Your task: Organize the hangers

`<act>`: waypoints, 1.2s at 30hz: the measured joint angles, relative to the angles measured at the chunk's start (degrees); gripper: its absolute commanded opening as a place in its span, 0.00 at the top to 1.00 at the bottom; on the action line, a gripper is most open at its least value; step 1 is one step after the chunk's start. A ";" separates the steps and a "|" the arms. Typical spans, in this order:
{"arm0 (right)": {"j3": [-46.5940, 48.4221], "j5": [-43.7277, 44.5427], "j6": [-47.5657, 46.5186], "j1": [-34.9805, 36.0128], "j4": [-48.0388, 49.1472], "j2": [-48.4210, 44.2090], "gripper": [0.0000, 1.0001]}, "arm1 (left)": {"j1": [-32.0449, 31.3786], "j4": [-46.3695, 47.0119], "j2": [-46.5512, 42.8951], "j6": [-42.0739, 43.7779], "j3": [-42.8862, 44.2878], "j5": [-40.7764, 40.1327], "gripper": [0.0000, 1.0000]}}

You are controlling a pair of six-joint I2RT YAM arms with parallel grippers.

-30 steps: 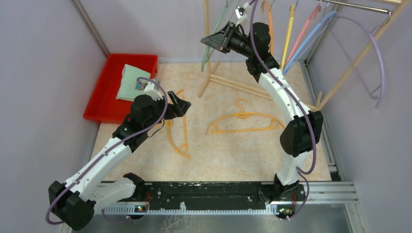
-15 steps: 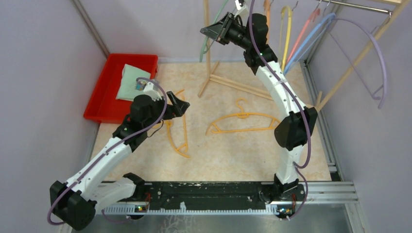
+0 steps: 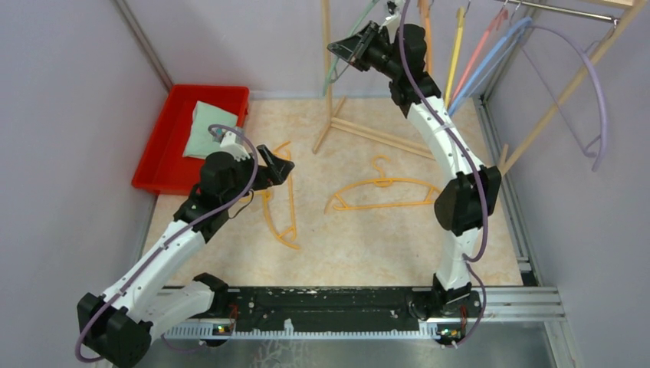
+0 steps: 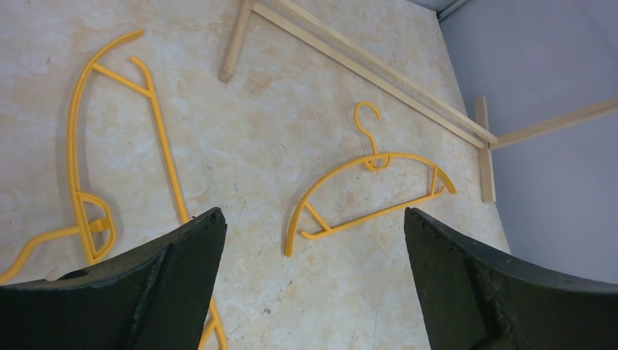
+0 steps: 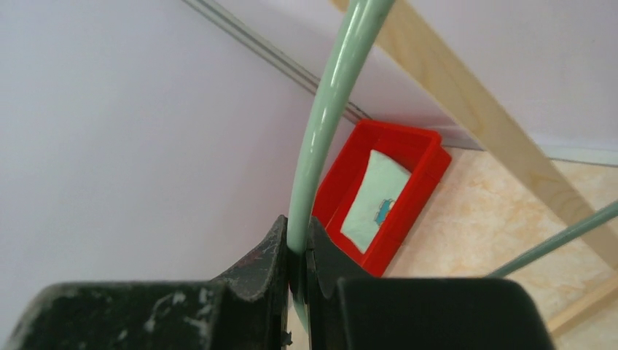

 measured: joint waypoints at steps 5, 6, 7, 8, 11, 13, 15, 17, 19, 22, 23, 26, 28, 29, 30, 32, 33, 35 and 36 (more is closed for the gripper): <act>-5.68 1.05 0.87 -2.40 4.15 -1.84 1.00 | 0.59 0.17 0.37 -0.26 -0.02 0.79 0.04; -6.84 1.09 1.05 -2.84 4.85 -2.69 1.00 | 0.63 0.24 0.59 -0.28 -0.02 0.98 0.04; -8.11 1.22 1.36 -3.34 5.46 -3.72 1.00 | 0.63 0.33 0.81 -0.31 -0.02 1.16 0.04; -9.53 1.36 1.77 -3.80 5.99 -4.90 1.00 | 0.70 0.42 1.05 -0.37 -0.02 1.36 0.04; -13.86 2.08 2.73 -4.96 6.99 -8.37 1.00 | 0.72 0.48 1.84 -0.50 -0.02 1.92 0.04; -17.22 2.73 3.02 -5.70 7.96 -10.86 1.00 | 0.74 0.59 2.27 -0.68 -0.02 2.34 0.04; -20.33 3.37 3.15 -6.47 8.57 -13.49 1.00 | 0.74 1.01 2.80 -1.07 -0.02 2.82 0.04; -22.43 3.89 3.39 -7.19 8.39 -15.76 1.00 | 0.79 1.57 3.28 -1.33 -0.02 3.30 0.04; -24.13 4.35 3.61 -7.93 7.85 -17.81 1.00 | 0.92 2.19 3.87 -1.70 -0.02 3.87 0.04; -26.05 4.87 3.56 -8.59 7.10 -19.87 0.85 | 1.01 2.95 4.66 -2.16 -0.07 4.59 0.04; -26.58 5.11 3.43 -8.59 6.91 -20.33 0.78 | 1.01 3.13 4.85 -2.23 -0.07 4.74 0.04; -27.06 5.46 3.21 -8.59 5.35 -21.20 0.60 | 1.01 3.56 5.16 -2.36 -0.09 4.94 0.04; -27.36 5.62 2.60 -8.59 3.67 -21.75 0.46 | 1.01 3.78 5.14 -2.34 -0.11 4.96 0.04; -27.36 5.73 2.19 -8.59 2.82 -21.97 0.44 | 1.01 3.91 5.14 -2.34 -0.15 4.98 0.04; -27.36 6.08 1.92 -8.59 2.03 -22.27 0.41 | 1.01 3.93 5.14 -2.34 -0.20 4.98 0.04; -27.36 6.91 0.90 -8.59 0.02 -23.12 0.34 | 1.01 4.02 5.16 -2.34 -0.35 4.98 0.04; -27.36 7.34 0.31 -8.59 -1.14 -23.74 0.29 | 1.01 4.00 5.16 -2.34 -0.42 5.01 0.04; -27.36 8.35 -0.79 -8.59 -3.34 -25.14 0.24 | 1.01 4.09 5.25 -2.34 -0.44 5.01 0.04; -27.34 8.90 -1.55 -8.59 -4.50 -25.90 0.23 | 1.01 4.20 5.33 -2.32 -0.44 5.01 0.04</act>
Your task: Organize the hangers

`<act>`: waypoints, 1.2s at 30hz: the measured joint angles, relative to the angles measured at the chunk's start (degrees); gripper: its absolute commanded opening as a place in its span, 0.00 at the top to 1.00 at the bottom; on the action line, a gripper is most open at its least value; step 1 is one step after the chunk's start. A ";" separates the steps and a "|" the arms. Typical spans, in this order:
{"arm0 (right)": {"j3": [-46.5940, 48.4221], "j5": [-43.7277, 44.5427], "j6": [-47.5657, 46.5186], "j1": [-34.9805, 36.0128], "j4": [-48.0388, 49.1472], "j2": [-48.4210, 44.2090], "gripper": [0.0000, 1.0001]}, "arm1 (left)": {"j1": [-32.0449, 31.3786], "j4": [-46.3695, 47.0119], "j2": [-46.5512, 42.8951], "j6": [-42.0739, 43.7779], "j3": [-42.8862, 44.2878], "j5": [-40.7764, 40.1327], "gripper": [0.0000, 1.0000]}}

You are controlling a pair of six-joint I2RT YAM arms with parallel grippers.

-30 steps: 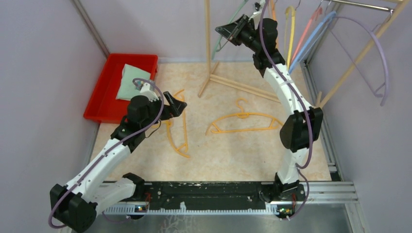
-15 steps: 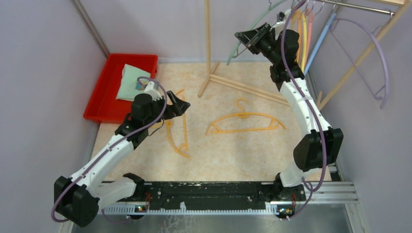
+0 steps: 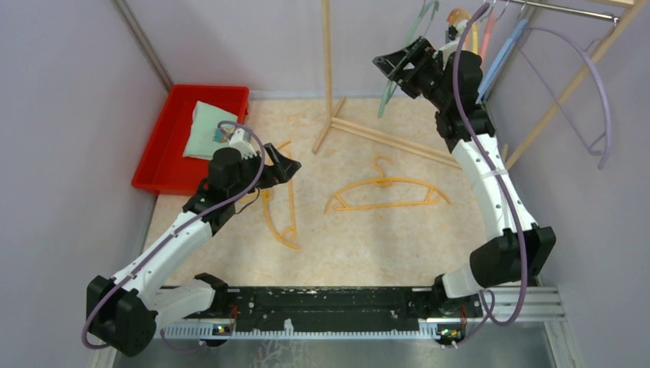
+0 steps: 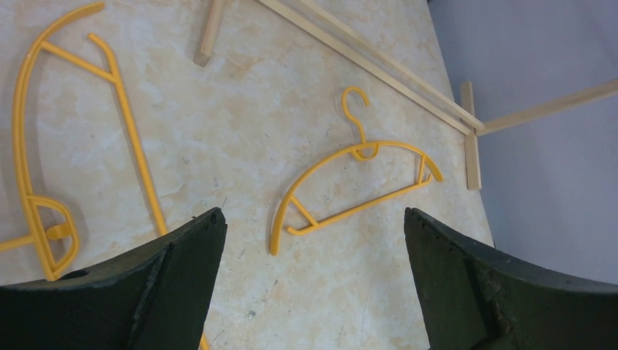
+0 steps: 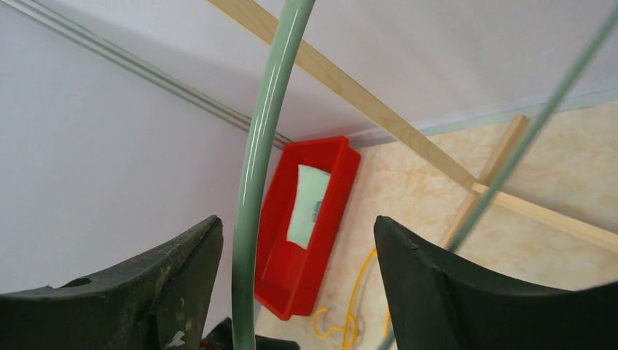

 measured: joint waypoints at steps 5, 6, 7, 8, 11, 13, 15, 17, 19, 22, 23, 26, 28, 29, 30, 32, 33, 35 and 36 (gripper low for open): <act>0.02 4.55 -5.40 0.35 -7.34 -4.85 0.21 | 0.00 0.66 1.31 0.15 0.00 0.55 0.04; 0.04 5.70 -6.78 0.44 -9.16 -5.99 0.21 | 0.00 0.74 1.75 0.22 0.00 0.76 0.04; 0.09 6.36 -8.00 0.44 -10.78 -6.88 0.21 | 0.00 0.90 2.34 0.31 0.02 1.03 0.04; 0.11 7.23 -9.40 0.48 -12.55 -7.72 0.21 | 0.00 0.98 2.86 0.48 0.02 1.20 0.04; 0.26 9.38 -13.29 0.72 -16.79 -9.64 0.21 | 0.00 1.01 4.79 1.11 0.04 1.51 0.04; 0.76 10.36 -15.91 1.27 -19.43 -10.47 0.21 | 0.00 1.01 5.97 1.49 0.07 1.64 0.04; 1.25 11.45 -18.45 2.16 -21.59 -11.28 0.21 | 0.00 1.03 7.02 1.73 0.15 1.77 0.04; 1.31 12.66 -20.98 3.21 -23.45 -12.59 0.21 | 0.00 1.44 8.20 1.95 0.17 2.10 0.04; 1.70 13.92 -22.86 4.24 -25.09 -13.79 0.21 | 0.00 2.10 9.20 2.01 0.17 2.47 0.04; 3.37 16.72 -26.08 5.49 -26.97 -15.96 0.21 | 0.00 2.78 10.80 2.14 0.42 3.10 0.04; 4.20 17.77 -27.08 5.79 -27.63 -16.50 0.21 | 0.00 2.86 11.32 2.19 0.63 3.30 0.05; 6.36 21.11 -30.32 6.14 -28.96 -17.94 0.22 | 0.00 3.37 12.90 2.34 1.51 3.87 0.05; 6.78 22.23 -32.24 6.14 -29.22 -18.91 0.26 | 0.00 3.61 13.90 2.43 2.23 4.15 0.05; 6.78 22.23 -33.07 6.14 -29.16 -19.30 0.30 | 0.00 3.63 14.38 2.49 2.64 4.28 0.05; 6.75 22.08 -33.73 6.14 -29.03 -19.63 0.37 | 0.00 3.69 14.71 2.56 2.91 4.35 0.05; 6.54 21.05 -34.93 6.14 -27.91 -20.13 0.60 | 0.00 4.11 15.58 2.60 3.43 4.55 0.05; 6.27 20.11 -35.36 6.14 -26.71 -20.41 0.76 | 0.00 4.22 16.06 2.62 3.72 4.70 0.05; 5.99 18.21 -35.80 6.14 -24.50 -20.81 1.00 | 0.00 4.90 17.11 2.62 4.13 4.92 0.05; 5.97 17.40 -36.26 6.14 -23.47 -20.85 1.00 | 0.00 5.07 17.62 2.62 4.31 5.03 0.05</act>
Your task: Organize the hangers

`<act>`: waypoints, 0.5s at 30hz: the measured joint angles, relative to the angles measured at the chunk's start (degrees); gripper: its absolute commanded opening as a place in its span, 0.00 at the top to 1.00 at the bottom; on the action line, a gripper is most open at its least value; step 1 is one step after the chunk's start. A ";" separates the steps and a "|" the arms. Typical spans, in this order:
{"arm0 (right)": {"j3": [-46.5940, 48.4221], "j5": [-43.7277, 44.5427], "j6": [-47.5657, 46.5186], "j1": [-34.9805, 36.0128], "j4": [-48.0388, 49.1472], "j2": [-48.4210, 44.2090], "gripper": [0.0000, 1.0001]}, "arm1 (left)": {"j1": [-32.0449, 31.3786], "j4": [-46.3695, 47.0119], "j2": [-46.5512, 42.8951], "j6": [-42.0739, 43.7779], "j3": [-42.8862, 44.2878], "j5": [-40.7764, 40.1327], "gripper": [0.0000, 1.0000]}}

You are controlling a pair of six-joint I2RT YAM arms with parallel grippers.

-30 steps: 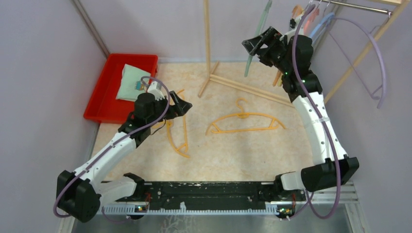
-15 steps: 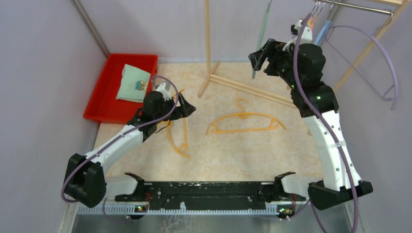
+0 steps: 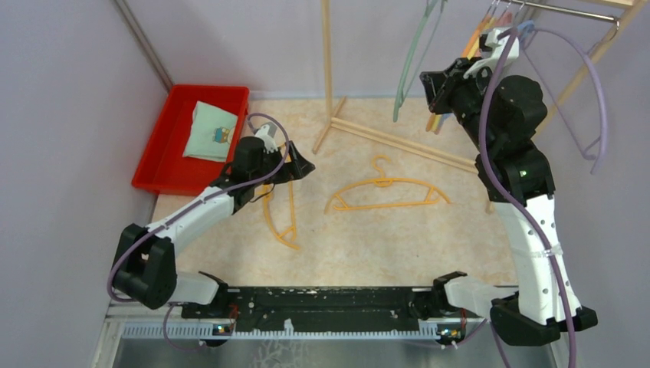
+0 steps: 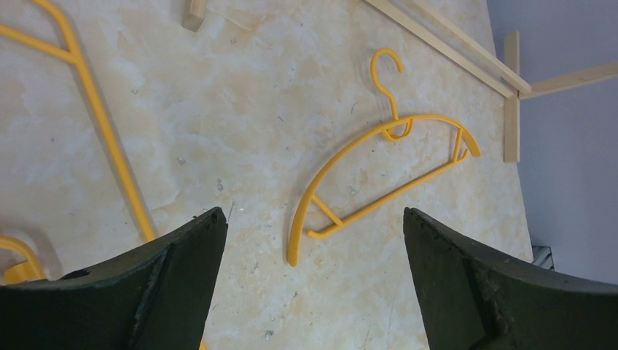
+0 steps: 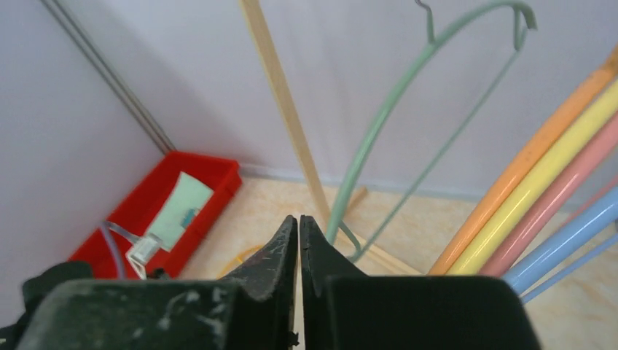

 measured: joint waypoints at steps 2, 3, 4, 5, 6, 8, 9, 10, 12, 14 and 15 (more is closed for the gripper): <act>-0.11 -1.57 0.37 0.00 3.13 -0.04 1.00 | 0.00 0.20 1.01 0.00 0.44 0.22 0.05; -0.33 -1.90 0.42 0.00 4.55 -0.02 1.00 | 0.00 0.28 1.49 0.02 0.70 0.31 0.05; -0.33 -2.27 0.44 0.00 5.86 0.13 1.00 | 0.02 0.44 1.81 0.07 0.83 0.35 0.05; -0.28 -2.62 0.48 0.00 7.10 0.50 1.00 | 0.07 0.52 2.21 0.17 1.09 0.50 0.05; -0.11 -2.97 0.74 0.00 8.31 1.14 1.00 | 0.11 0.57 2.58 0.28 1.42 0.59 0.05; 1.60 -3.93 1.27 0.00 10.03 3.76 1.00 | 0.22 0.81 3.21 0.68 2.08 0.74 0.05; 2.91 -4.42 1.66 0.04 11.02 5.35 1.00 | 0.26 0.85 3.41 1.01 2.36 0.76 0.05; 4.50 -4.83 2.01 0.17 12.22 7.39 1.00 | 0.33 0.98 3.54 1.27 2.56 0.76 0.05; 7.76 -5.33 2.56 0.76 14.32 12.39 1.00 | 0.57 1.40 3.63 1.88 2.62 0.83 0.05; 10.40 -5.49 2.78 1.64 15.52 17.03 1.00 | 1.01 1.57 3.65 2.23 2.62 1.14 0.05; 11.89 -5.46 2.78 2.16 16.00 19.45 1.00 | 1.27 1.66 3.67 2.34 2.62 1.29 0.05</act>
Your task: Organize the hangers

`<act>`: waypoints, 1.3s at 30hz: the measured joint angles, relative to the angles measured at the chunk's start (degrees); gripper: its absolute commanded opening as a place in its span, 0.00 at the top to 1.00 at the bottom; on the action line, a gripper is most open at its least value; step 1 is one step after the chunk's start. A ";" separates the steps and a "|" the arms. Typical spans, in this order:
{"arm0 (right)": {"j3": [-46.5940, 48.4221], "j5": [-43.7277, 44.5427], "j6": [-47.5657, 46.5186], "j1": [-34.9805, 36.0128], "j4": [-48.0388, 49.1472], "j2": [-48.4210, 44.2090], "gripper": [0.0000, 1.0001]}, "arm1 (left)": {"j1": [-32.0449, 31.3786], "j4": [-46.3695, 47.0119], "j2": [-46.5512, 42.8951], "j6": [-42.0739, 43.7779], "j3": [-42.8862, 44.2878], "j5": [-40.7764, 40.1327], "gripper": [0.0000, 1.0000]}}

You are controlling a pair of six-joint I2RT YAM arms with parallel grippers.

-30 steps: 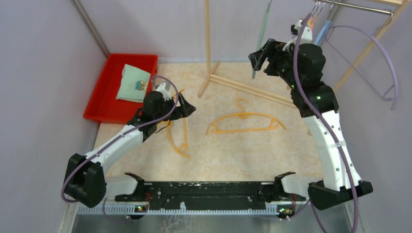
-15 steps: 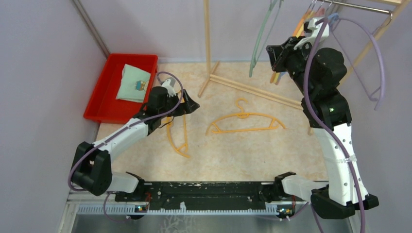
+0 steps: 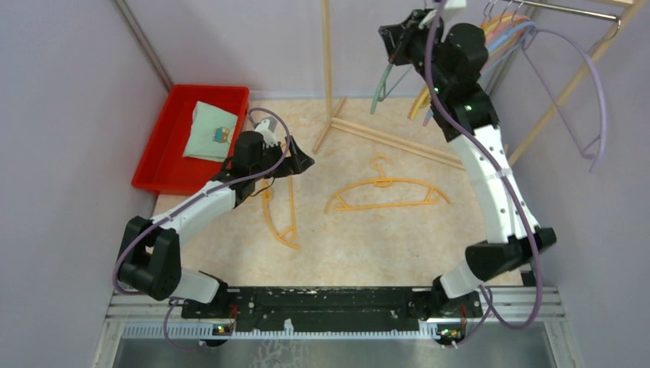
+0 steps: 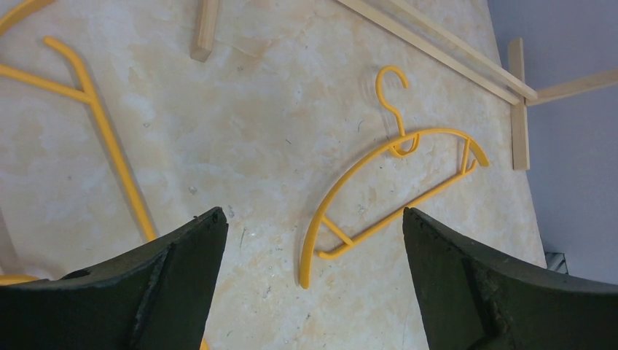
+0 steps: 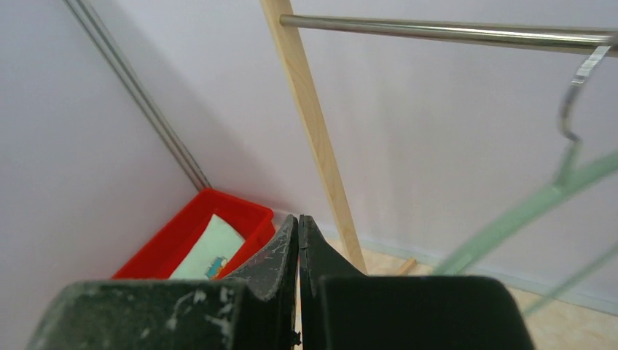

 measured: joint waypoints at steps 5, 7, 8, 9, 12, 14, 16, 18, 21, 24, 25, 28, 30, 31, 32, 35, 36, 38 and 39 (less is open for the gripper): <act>7.21 0.83 -0.44 2.05 0.81 11.08 1.00 | 1.53 1.40 0.00 0.61 -0.39 0.92 0.05; 9.51 1.92 -0.94 2.67 1.60 14.64 1.00 | 2.14 1.86 0.00 0.72 -0.90 1.29 0.05; 10.58 2.84 -1.36 2.95 1.84 16.20 1.00 | 2.56 1.95 0.00 0.81 -1.25 1.55 0.05; 11.41 3.58 -2.03 3.26 2.01 17.49 1.00 | 2.86 1.95 0.00 0.83 -1.44 1.70 0.05; 13.77 7.30 -5.18 4.94 2.71 20.76 1.00 | 3.89 1.92 0.00 0.85 -1.77 2.32 0.05; 14.38 10.88 -8.31 6.73 3.96 22.08 1.00 | 4.55 1.99 0.00 0.83 -1.77 2.71 0.06; 14.40 15.06 -11.67 8.59 5.38 22.64 1.00 | 5.09 1.97 0.00 0.81 -1.79 3.15 0.06; 14.40 19.26 -14.71 9.84 7.69 22.99 1.00 | 5.49 1.99 0.00 0.79 -1.79 3.58 0.06; 13.99 25.66 -19.50 10.69 11.87 23.12 1.00 | 5.86 1.99 0.00 0.76 -1.79 4.13 0.06; 13.92 32.92 -24.13 10.45 16.92 23.89 1.00 | 6.21 2.03 0.09 0.72 -1.77 4.76 0.06; 13.79 34.40 -25.22 10.40 18.10 24.17 1.00 | 6.38 2.05 0.24 0.72 -1.73 5.03 0.06; 13.64 39.82 -29.49 10.05 22.12 25.51 1.00 | 6.78 2.12 1.11 0.63 -1.33 5.66 0.06; 13.64 42.42 -31.45 9.66 23.63 26.40 1.00 | 7.23 2.19 1.79 0.61 -0.96 5.97 0.06; 13.64 43.58 -32.13 9.51 24.06 26.75 1.00 | 7.45 2.25 2.05 0.61 -0.85 6.10 0.06; 13.64 44.48 -32.61 9.35 24.37 26.97 1.00 | 7.63 2.25 2.23 0.59 -0.76 6.21 0.06; 13.64 47.47 -34.12 8.48 25.27 27.54 1.00 | 8.11 2.40 2.80 0.50 -0.33 6.62 0.06; 13.64 48.43 -34.58 8.07 25.73 27.67 1.00 | 8.24 2.49 2.84 0.37 -0.31 6.75 0.06; 13.64 50.23 -35.30 7.15 26.05 27.74 1.00 | 8.48 2.60 2.86 0.13 -0.31 6.99 0.06; 13.64 51.08 -35.63 6.62 26.23 27.74 1.00 | 8.59 2.78 2.86 -0.07 -0.28 7.06 0.06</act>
